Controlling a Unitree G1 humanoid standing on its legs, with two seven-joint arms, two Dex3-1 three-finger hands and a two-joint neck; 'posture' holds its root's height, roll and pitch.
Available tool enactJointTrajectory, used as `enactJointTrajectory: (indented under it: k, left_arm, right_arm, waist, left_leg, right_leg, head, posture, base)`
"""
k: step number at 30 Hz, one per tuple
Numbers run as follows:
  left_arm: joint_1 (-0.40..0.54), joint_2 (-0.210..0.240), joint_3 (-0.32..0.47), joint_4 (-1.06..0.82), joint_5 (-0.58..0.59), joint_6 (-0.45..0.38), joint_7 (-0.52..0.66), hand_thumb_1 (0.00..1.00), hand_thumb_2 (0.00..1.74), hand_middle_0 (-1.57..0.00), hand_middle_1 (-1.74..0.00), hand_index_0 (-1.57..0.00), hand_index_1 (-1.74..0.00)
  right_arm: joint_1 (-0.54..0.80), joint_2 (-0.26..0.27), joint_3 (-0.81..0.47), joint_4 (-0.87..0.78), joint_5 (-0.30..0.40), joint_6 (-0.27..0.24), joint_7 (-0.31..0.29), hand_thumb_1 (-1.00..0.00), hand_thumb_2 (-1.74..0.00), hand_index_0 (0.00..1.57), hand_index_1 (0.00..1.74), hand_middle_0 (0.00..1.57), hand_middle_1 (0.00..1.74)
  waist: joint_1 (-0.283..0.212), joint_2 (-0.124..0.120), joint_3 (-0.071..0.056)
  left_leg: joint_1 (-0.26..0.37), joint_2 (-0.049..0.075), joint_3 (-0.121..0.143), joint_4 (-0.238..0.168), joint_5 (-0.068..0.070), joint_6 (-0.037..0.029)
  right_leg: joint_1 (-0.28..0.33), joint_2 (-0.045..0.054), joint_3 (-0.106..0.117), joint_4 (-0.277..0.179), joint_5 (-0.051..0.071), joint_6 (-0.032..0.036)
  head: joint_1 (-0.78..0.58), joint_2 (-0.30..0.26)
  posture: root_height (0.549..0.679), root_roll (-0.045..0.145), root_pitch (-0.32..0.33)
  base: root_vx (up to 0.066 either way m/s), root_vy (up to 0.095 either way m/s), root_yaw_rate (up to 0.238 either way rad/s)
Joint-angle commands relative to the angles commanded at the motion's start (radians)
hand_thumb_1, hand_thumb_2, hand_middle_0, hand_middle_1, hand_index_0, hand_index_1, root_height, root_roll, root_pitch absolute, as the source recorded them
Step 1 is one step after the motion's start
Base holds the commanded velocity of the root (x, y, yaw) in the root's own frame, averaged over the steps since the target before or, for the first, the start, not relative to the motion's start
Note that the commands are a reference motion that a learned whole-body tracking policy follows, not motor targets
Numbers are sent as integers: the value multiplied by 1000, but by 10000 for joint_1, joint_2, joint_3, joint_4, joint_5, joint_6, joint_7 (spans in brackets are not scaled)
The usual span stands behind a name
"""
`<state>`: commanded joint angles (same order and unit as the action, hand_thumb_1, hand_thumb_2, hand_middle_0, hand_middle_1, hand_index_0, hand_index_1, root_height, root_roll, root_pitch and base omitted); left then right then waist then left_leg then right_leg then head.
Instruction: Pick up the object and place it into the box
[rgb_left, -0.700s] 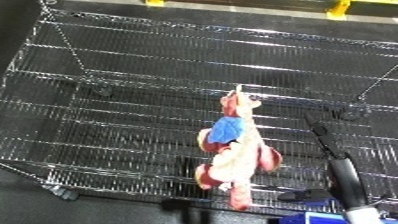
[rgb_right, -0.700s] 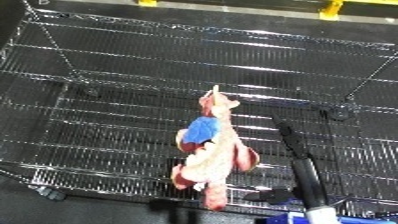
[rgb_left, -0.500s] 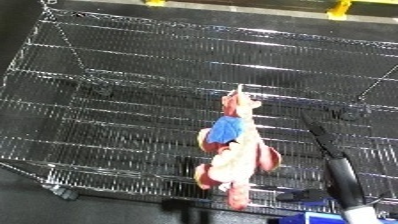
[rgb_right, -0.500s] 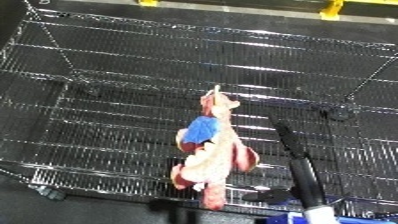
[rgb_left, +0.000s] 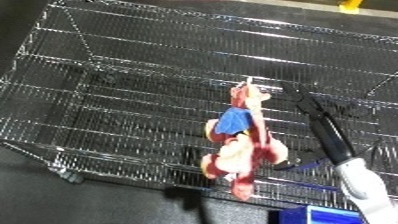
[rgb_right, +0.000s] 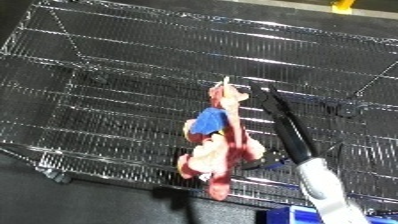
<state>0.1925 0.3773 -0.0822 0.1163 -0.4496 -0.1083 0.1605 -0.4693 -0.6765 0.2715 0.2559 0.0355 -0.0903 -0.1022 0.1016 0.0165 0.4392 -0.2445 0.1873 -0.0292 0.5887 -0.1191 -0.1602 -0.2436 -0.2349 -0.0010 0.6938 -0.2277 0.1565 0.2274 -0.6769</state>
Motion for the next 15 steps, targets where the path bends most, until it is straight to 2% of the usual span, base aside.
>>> enactJointTrajectory:
  k: [7, 12, 15]
  left_arm:
    - [109, 291, -359, -13, -102, -65, -108, 1000, 1740, -1570, -1740, -1570, -1740]
    - [86, 420, -595, -11, -156, -160, -151, 1000, 1740, -1570, -1740, -1570, -1740]
    - [45, 443, -691, -19, -194, -220, -161, 1000, 1740, -1570, -1740, -1570, -1740]
  right_arm:
    - [-1234, -338, 1297, 1265, -487, 107, 207, 0, 0, 0, 0, 0, 0]
    - [-2160, -492, 2386, 2137, -1278, 134, 441, 0, 0, 0, 0, 0, 0]
    - [-2555, -403, 2928, 2753, -1650, 236, 566, 0, 0, 0, 0, 0, 0]
  waist:
    - [337, 125, 147]
    - [582, 201, 270]
    - [689, 249, 322]
  left_leg:
    - [-149, -81, -122, 79, 24, -13]
    - [-332, -150, -228, 160, 35, -15]
    - [-461, -192, -289, 186, 41, -8]
  right_leg:
    - [-124, -54, -29, 57, 77, 28]
    - [-258, -77, -53, 59, 163, 33]
    - [-347, -90, -56, 33, 222, 40]
  head:
    - [432, -52]
    - [796, 38]
    - [959, 101]
  posture:
    - [635, 32, -164]
    - [635, 29, -153]
    - [635, 27, -145]
  base:
    - [1, 6, 22]
    - [0, 4, 41]
    - [0, 6, 31]
